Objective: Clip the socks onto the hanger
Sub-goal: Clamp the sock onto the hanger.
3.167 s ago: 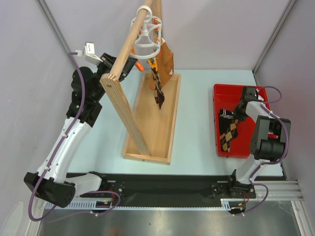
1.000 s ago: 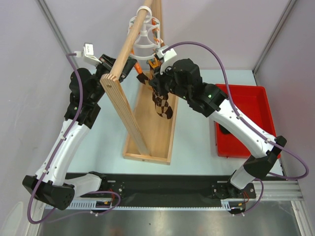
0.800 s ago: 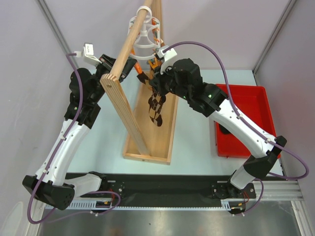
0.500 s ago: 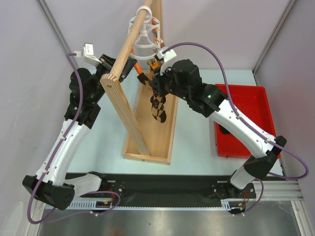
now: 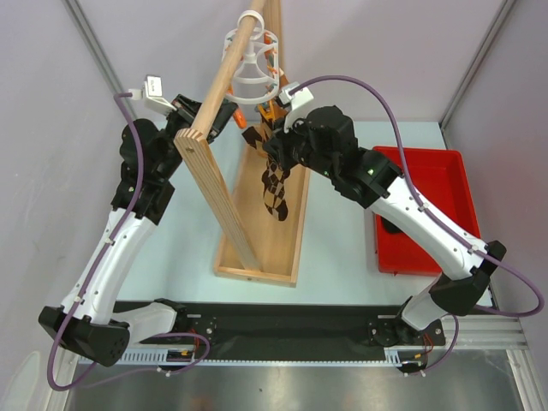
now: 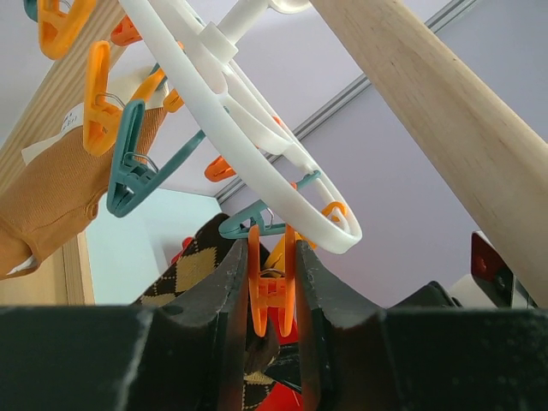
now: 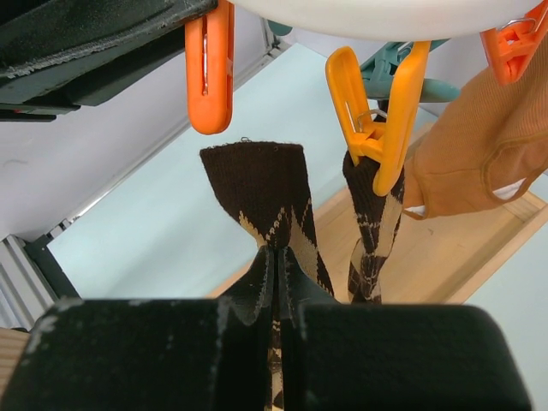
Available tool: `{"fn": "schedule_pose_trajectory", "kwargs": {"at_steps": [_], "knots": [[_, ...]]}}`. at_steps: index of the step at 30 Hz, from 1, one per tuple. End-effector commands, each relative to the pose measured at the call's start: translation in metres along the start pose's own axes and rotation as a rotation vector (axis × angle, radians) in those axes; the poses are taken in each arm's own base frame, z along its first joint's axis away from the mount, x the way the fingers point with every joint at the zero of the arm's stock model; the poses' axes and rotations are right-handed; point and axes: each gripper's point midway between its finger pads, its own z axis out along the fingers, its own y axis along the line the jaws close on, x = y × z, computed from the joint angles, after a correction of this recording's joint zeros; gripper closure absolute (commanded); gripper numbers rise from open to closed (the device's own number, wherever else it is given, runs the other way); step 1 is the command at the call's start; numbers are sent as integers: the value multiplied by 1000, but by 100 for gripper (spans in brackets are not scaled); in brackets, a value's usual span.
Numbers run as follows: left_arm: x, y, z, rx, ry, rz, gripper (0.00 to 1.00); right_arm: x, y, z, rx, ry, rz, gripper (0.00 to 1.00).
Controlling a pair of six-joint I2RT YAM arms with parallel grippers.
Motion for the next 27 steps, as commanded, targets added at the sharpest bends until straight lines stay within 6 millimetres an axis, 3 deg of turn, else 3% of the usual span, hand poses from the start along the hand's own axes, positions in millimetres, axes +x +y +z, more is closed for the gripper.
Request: {"fn": "schedule_pose_trajectory", "kwargs": {"at_steps": [1, 14, 27], "knots": [[-4, -17, -12, 43, 4, 21, 100, -30, 1, -9, -8, -85, 16, 100], [-1, -17, -12, 44, 12, 18, 100, -39, 7, -4, -38, -103, 30, 100], [-2, -19, -14, 49, 13, 18, 100, -45, 11, 13, -51, -109, 31, 100]]}}
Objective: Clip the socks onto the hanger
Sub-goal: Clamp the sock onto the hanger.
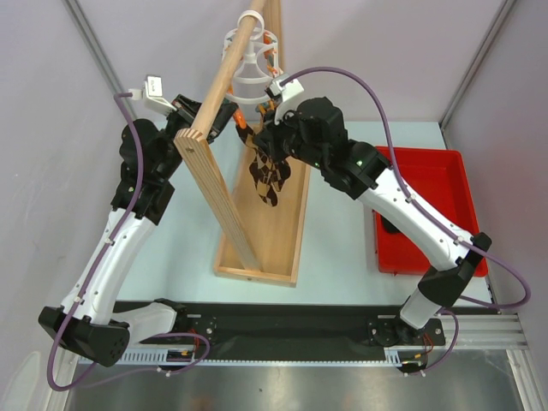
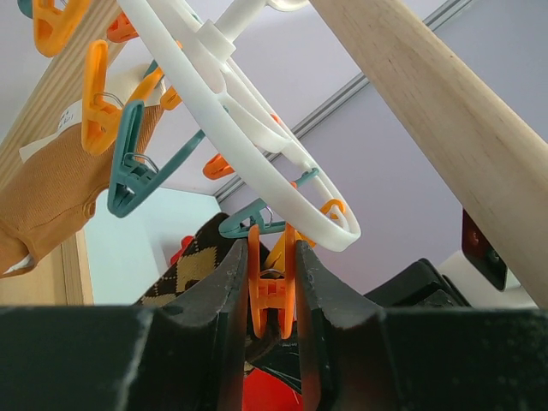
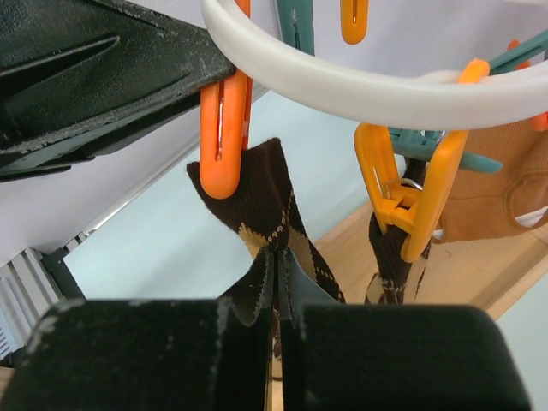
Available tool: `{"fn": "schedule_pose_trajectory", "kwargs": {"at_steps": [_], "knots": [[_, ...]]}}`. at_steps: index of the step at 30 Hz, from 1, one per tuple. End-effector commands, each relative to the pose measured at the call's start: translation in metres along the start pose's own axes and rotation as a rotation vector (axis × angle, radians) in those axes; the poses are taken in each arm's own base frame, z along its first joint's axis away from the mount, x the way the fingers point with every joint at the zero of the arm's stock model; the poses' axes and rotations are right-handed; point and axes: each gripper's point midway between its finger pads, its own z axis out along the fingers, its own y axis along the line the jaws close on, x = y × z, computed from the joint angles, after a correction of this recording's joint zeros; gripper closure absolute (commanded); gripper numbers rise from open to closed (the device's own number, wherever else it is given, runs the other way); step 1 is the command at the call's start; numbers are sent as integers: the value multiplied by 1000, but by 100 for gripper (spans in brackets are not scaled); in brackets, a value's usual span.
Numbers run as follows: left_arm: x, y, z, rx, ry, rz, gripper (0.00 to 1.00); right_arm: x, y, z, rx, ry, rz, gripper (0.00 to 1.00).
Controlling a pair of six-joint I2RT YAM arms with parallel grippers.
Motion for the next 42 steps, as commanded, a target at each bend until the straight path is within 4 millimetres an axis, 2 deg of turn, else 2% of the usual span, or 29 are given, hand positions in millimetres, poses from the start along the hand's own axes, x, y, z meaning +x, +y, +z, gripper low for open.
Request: {"fn": "schedule_pose_trajectory", "kwargs": {"at_steps": [1, 12, 22, 25, 26, 29, 30, 38, 39, 40, 42], "knots": [[-1, -17, -13, 44, 13, 19, 100, -38, 5, -9, -20, -105, 13, 100], [0, -15, -14, 40, 11, 12, 100, -52, 15, -17, -60, -145, 30, 100], [1, -13, -15, 34, 10, 8, 100, -55, 18, -17, -68, -160, 42, 100], [2, -12, -15, 37, 11, 10, 89, -54, 24, -15, -98, -156, 41, 100], [1, -12, -16, 33, 4, 10, 79, -55, 24, -15, -99, -157, 44, 100], [2, -6, -18, 11, -9, 8, 65, -58, 24, -14, -101, -169, 49, 100], [-4, -13, -21, 38, -33, 14, 62, -57, 23, -14, -103, -167, 54, 100], [-4, -9, -24, 24, -45, 13, 39, -55, 20, -7, -104, -159, 69, 100], [-4, -8, -24, 20, -46, 14, 37, -56, 21, -7, -104, -158, 69, 98], [-4, -9, -25, 26, -46, 15, 36, -55, 21, -6, -106, -155, 70, 85], [-4, -8, -26, 23, -47, 28, 35, -54, 20, -6, -108, -150, 75, 72]]}}
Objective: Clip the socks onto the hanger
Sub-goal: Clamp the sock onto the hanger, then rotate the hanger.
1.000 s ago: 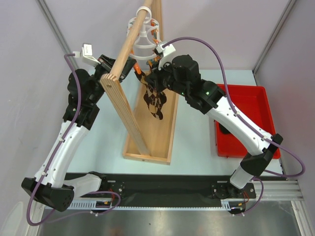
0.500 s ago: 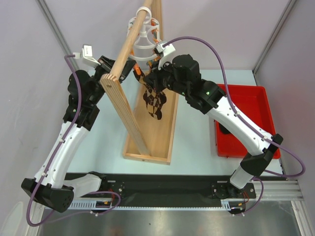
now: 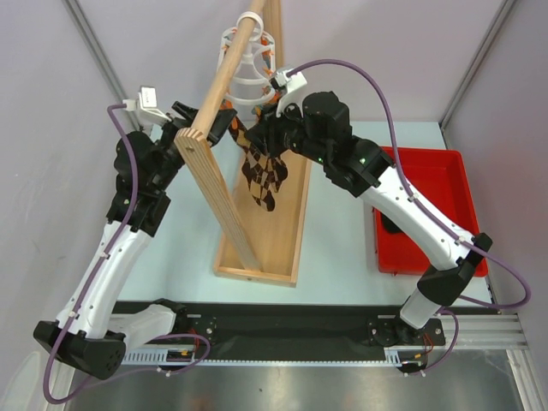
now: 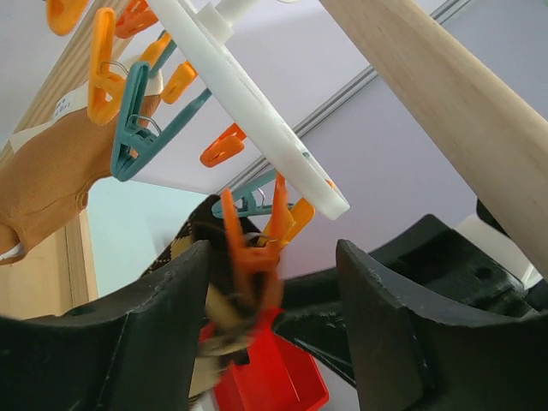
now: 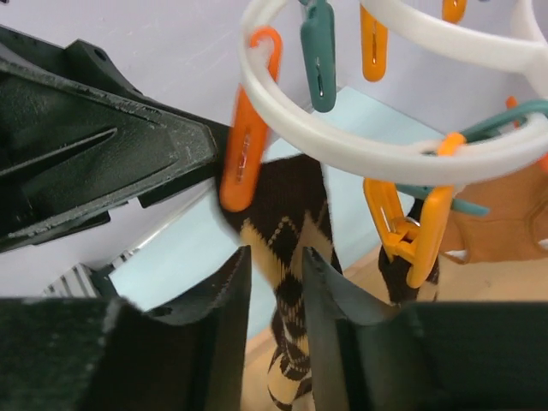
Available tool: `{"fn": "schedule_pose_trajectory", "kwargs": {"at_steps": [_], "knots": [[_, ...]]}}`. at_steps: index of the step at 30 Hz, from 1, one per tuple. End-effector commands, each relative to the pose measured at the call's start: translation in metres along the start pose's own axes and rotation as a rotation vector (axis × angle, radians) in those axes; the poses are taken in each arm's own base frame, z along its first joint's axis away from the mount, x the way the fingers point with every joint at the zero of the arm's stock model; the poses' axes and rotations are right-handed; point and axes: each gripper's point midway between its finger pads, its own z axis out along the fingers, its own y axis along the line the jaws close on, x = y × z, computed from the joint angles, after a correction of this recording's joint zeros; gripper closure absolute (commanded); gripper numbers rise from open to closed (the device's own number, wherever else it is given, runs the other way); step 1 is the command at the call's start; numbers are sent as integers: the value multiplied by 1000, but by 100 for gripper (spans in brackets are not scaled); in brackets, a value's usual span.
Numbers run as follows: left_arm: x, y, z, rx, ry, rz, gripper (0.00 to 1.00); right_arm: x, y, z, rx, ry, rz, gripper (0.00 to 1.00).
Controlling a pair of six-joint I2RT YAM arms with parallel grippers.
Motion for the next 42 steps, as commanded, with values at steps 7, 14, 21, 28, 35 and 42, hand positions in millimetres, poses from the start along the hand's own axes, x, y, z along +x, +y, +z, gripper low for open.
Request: {"fn": "schedule_pose_trajectory", "kwargs": {"at_steps": [7, 14, 21, 28, 35, 42], "knots": [[-6, 0, -15, -20, -20, 99, 34, -37, -6, -34, 3, -89, 10, 47], [-8, 28, -46, -159, -41, 263, 36, -49, -68, -87, 50, -147, -3, 46], [15, 25, -67, -113, 42, 263, 49, -51, -118, -80, -63, -165, -167, 40], [53, 21, -82, -52, 224, 219, 52, -46, -156, -40, -188, -227, -399, 34], [83, 4, -101, 86, 348, 180, 49, -38, -146, -7, -433, -302, -469, 37], [81, 5, -113, 75, 294, 139, 53, -35, -138, 19, -500, -317, -466, 34]]}}
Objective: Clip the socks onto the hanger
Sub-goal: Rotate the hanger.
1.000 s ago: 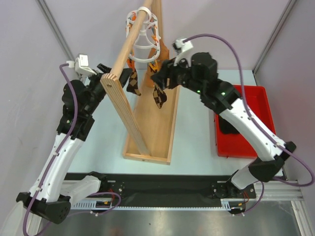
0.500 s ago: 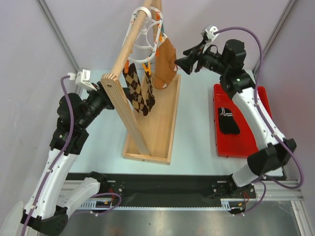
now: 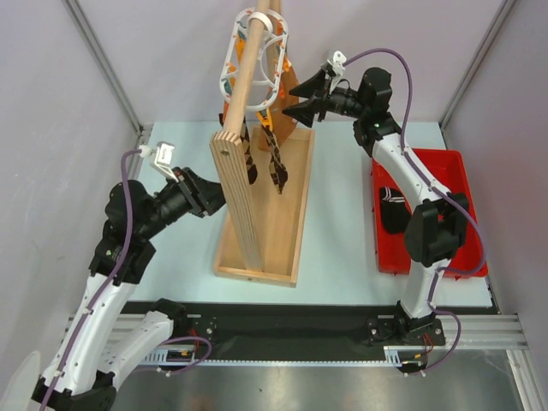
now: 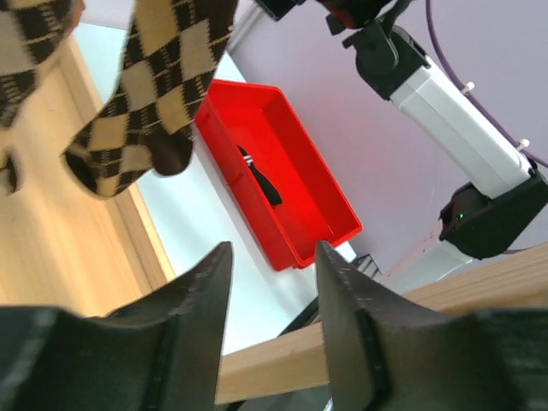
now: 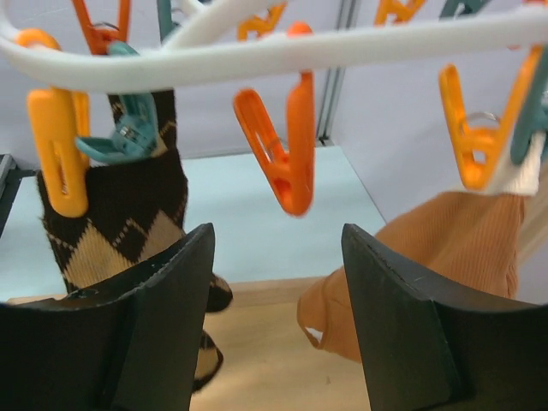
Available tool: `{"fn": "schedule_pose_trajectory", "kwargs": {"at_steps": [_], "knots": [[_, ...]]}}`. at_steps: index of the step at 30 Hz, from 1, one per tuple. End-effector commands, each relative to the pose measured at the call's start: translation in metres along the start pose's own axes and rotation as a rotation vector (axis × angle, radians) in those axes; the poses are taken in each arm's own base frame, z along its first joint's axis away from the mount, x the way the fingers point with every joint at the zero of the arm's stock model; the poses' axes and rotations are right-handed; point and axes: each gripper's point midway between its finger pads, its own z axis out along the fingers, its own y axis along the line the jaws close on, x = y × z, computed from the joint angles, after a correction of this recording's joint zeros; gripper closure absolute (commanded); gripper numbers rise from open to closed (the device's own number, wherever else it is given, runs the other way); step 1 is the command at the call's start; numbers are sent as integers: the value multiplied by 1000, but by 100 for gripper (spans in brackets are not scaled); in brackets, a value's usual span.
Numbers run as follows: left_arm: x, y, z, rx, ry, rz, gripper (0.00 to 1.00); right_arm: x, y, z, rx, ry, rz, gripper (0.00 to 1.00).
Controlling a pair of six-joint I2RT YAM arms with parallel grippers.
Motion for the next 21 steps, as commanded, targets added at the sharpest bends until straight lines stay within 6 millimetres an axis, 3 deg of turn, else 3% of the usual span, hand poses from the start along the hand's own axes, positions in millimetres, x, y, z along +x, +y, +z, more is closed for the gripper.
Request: {"fn": "schedule_pose_trajectory", "kwargs": {"at_steps": [1, 7, 17, 21], "knots": [[-15, -13, -19, -6, -90, 24, 50, -53, 14, 10, -73, -108, -145, 34], [-31, 18, -51, -230, -260, -37, 48, -46, 0, 18, 13, -98, -108, 37], [-29, 17, -72, -262, -292, -33, 46, -57, 13, 39, -70, -142, -113, 40], [-28, 20, -81, -285, -308, -28, 45, -62, 21, 47, -72, -150, -108, 50]]}}
